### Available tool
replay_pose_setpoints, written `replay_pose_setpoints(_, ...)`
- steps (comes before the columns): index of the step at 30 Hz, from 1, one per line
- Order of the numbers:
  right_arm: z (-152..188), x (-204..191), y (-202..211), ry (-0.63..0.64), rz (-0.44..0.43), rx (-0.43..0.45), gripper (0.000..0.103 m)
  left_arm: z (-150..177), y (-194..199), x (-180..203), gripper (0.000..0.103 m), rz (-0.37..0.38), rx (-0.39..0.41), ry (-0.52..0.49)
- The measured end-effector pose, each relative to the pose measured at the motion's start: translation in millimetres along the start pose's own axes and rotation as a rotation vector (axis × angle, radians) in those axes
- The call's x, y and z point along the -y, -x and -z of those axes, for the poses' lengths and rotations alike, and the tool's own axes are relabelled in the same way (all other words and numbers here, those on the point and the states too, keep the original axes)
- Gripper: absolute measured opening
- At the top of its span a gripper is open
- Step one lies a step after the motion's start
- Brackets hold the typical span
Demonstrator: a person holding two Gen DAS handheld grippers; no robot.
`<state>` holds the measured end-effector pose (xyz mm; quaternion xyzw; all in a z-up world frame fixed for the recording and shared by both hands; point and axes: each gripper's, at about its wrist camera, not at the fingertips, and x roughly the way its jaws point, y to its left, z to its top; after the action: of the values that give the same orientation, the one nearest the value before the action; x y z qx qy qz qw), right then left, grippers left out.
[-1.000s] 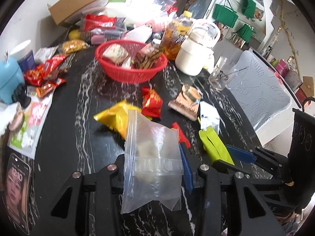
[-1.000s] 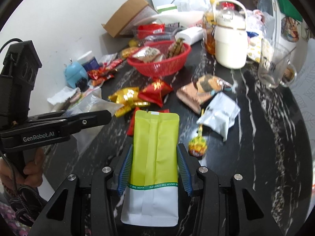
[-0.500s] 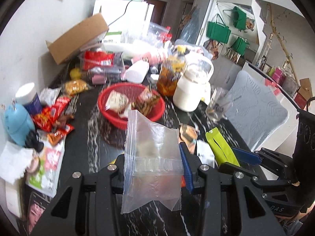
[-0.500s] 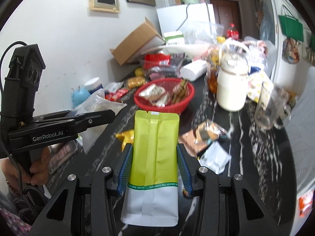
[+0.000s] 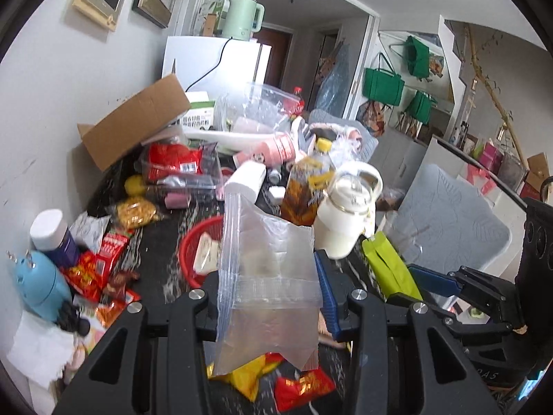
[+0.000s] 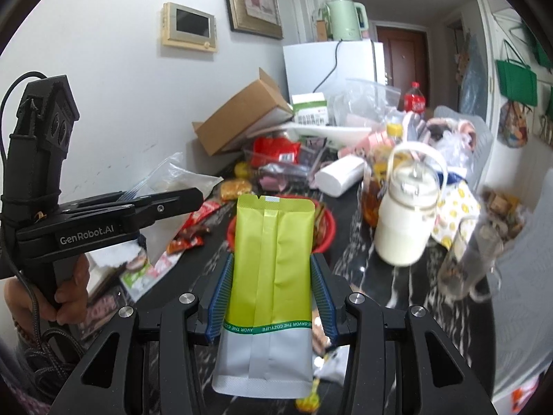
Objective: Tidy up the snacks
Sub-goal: 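Carry the zip bag with the left gripper while the right carries the packet over the red basket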
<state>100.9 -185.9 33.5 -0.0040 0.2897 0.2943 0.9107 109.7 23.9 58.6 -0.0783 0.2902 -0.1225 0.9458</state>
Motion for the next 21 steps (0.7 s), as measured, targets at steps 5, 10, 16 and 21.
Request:
replay_pose_setpoints(5, -23, 6, -14, 0.012, 0.0, 0.024, 0.044, -21, -15, -6, 0.041, 0.005, 0.029, 0.015)
replay_pose_setpoints(10, -41, 13, -34, 0.014, -0.006, 0.029, 0.044, -38, -32, -17, 0.041, -0.004, 0.045, 0.029)
replay_pose_setpoints(16, -58, 19, -63, 0.016, -0.015, 0.024, 0.044, -51, -55, -31, 0.041, -0.021, 0.048, 0.042)
replay_pose_setpoints(21, -72, 25, -86, 0.022, -0.011, 0.027, 0.044, -61, -74, -42, 0.041, -0.045, 0.046, 0.032)
